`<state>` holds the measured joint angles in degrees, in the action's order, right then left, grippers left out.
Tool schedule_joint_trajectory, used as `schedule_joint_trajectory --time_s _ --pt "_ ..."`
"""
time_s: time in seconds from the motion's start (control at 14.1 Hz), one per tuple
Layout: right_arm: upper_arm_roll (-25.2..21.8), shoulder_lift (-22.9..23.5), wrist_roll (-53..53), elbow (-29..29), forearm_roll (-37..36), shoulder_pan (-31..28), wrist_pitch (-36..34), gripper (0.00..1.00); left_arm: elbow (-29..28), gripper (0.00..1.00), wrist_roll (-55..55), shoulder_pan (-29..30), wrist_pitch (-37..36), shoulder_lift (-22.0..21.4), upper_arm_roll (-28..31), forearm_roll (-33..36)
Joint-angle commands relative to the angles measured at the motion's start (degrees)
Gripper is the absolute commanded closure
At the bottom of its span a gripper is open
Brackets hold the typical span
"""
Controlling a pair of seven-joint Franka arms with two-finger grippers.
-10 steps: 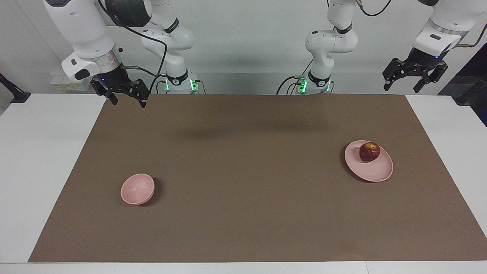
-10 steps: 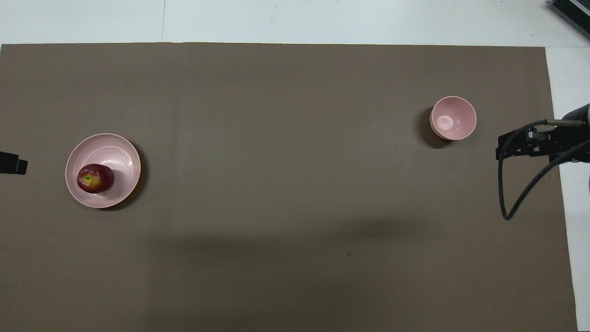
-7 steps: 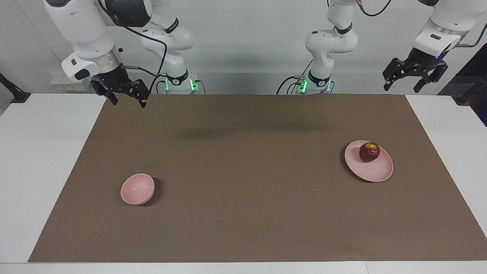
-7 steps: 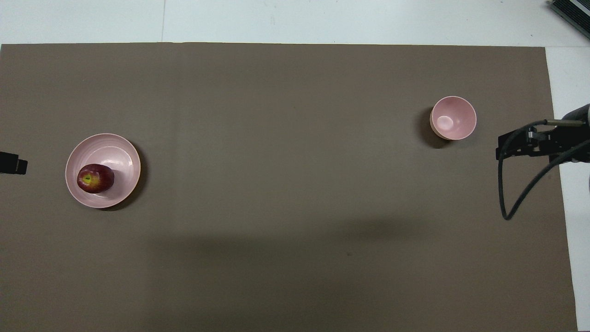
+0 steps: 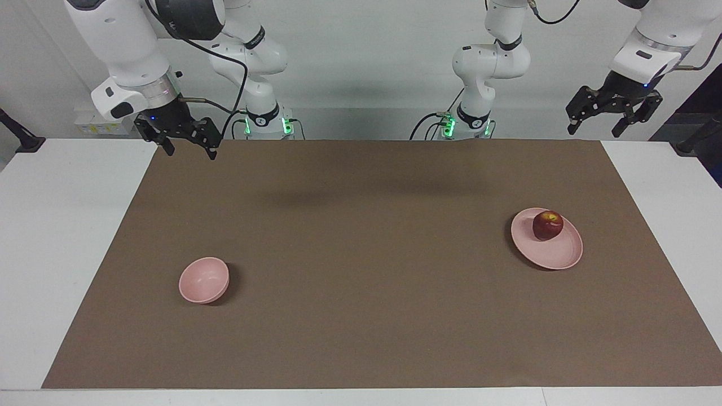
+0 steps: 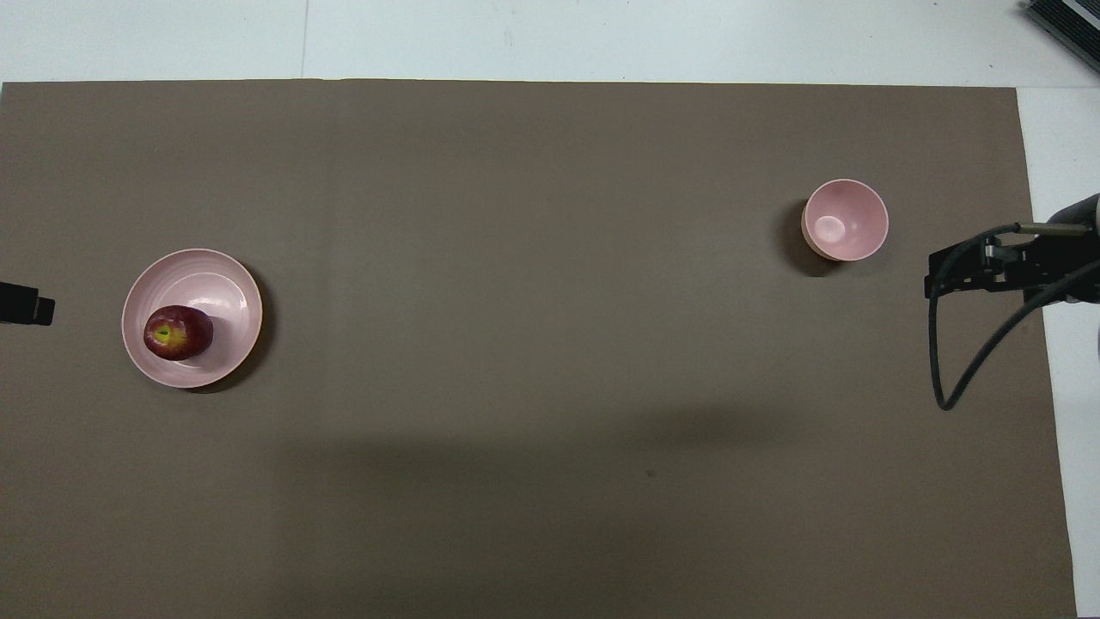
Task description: Move apple from plate to bowl
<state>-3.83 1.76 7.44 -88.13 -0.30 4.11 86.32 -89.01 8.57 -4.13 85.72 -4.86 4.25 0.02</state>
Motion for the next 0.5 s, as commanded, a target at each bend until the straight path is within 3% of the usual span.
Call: schedule_joint_trajectory --time_s 0.0,0.43 --pt "0.0 -0.1 -1.2 0.0 1.5 -0.5 0.1 0.00 -1.8 0.00 -0.9 -0.4 0.5 -1.6 0.1 0.8" --pt "0.0 -0.1 -1.2 0.0 1.5 -0.6 0.1 0.00 -2.2 0.00 0.0 -0.4 1.3 -1.7 0.1 0.7"
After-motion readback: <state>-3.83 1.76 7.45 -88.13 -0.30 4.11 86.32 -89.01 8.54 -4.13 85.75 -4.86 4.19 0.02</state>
